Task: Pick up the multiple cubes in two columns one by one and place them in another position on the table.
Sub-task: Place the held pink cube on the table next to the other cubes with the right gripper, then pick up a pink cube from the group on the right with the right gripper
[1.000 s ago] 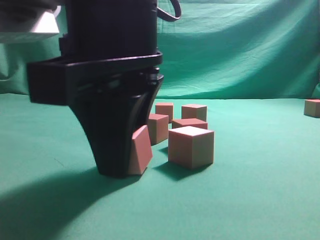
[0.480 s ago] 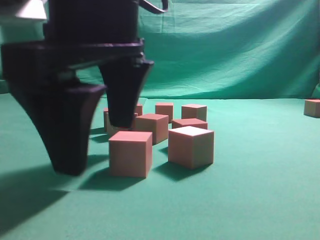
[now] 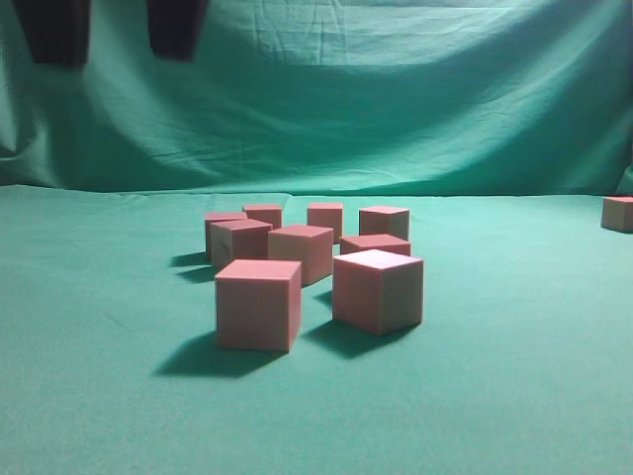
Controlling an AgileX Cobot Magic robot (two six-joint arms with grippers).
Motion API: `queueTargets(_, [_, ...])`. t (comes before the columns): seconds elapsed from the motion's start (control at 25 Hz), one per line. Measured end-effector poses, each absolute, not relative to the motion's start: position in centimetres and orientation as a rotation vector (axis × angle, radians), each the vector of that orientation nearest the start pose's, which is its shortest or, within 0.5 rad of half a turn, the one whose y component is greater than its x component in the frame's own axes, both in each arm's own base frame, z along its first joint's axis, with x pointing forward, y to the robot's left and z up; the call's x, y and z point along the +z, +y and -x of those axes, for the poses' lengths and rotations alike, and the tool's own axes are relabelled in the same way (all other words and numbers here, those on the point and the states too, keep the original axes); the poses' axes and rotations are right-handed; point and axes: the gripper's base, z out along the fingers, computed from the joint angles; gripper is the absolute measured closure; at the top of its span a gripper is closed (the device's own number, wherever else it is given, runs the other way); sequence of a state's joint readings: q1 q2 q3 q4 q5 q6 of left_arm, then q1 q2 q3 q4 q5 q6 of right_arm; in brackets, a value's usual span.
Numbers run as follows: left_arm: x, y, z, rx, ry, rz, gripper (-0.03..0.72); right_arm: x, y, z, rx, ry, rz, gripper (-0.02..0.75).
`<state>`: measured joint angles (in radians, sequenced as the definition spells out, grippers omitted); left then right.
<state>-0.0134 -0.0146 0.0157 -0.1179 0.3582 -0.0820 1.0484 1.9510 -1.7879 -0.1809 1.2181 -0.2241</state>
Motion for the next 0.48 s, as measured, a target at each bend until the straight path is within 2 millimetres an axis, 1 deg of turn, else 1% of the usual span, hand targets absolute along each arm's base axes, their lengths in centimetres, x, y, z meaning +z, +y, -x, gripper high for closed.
queueTargets(0.08, [17.7,-0.4,-5.3,-0.182,1.839,0.136,0.688,30.6,34.7,-22.3,-0.122,2.186,1.681,0.170])
queueTargets(0.12, [17.7,-0.4,-5.3,-0.182,1.839,0.136,0.688,31.8,34.0,-22.4,-0.141,2.170,1.644,0.170])
queueTargets(0.16, [17.7,-0.4,-5.3,-0.182,1.839,0.136,0.688,33.0,33.2,-22.7,-0.161,2.161,1.599,0.170])
queueTargets(0.24, [17.7,-0.4,-5.3,-0.182,1.839,0.136,0.688,35.0,31.0,-23.9,-0.180,2.180,1.472,0.170])
queueTargets(0.28, [17.7,-0.4,-5.3,-0.182,1.839,0.136,0.688,36.0,29.4,-24.9,-0.182,2.208,1.388,0.211])
queueTargets(0.32, [17.7,-0.4,-5.3,-0.182,1.839,0.136,0.688,36.8,27.4,-26.4,-0.185,2.254,1.281,0.200])
queueTargets(0.36, [17.7,-0.4,-5.3,-0.182,1.839,0.136,0.688,37.3,25.9,-27.5,-0.182,2.293,1.188,0.200])
queueTargets(0.4, [17.7,-0.4,-5.3,-0.182,1.839,0.136,0.688,37.6,24.2,-28.6,-0.178,2.334,1.099,0.200])
queueTargets(0.48, [17.7,-0.4,-5.3,-0.182,1.839,0.136,0.688,37.8,20.3,-31.3,-0.166,2.431,0.915,0.200])
